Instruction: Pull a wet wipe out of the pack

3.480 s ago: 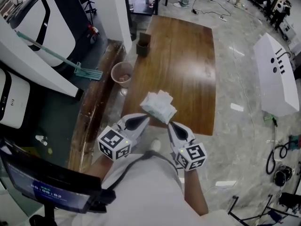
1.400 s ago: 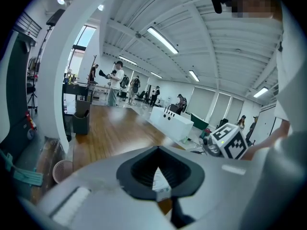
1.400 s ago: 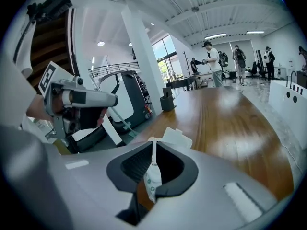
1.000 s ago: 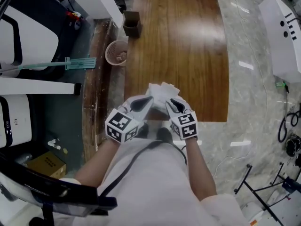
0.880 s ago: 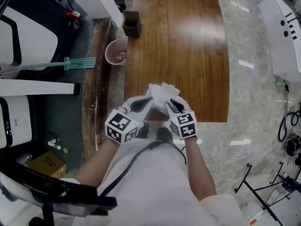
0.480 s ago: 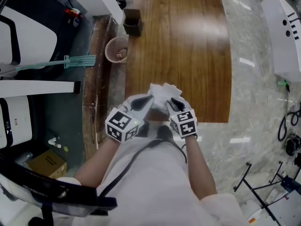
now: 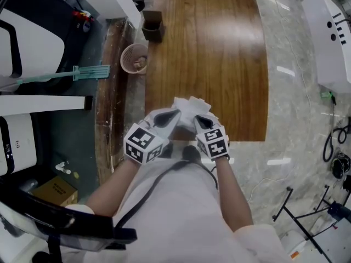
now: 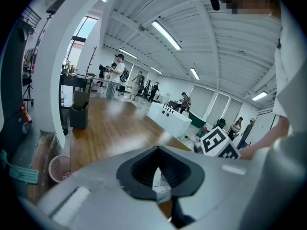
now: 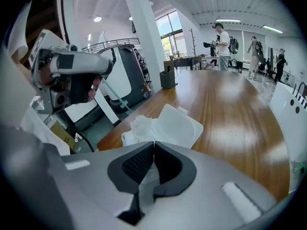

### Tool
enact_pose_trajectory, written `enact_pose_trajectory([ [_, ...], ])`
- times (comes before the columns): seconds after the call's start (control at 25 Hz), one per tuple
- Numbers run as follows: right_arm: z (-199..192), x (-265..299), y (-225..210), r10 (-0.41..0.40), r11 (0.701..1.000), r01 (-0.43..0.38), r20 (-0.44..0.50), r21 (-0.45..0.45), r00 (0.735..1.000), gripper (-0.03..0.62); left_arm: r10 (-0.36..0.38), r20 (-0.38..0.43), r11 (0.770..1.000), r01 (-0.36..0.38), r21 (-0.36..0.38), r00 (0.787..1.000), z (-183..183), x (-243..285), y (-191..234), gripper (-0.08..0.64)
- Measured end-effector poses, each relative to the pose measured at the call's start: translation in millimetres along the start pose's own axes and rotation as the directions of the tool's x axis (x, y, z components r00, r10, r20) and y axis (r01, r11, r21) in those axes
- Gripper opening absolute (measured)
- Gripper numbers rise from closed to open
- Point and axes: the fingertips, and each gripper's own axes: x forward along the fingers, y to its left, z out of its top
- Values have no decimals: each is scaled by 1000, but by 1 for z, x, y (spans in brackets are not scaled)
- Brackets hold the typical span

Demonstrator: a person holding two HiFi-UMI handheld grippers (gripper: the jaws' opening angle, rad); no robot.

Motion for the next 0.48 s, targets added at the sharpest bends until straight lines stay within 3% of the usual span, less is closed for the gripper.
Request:
enact_pose_trajectory([
  [0.48, 34, -24, 8, -1, 1000, 1, 142, -4, 990, 12, -2, 31, 1000, 1, 21, 1000, 9, -10, -2, 3],
])
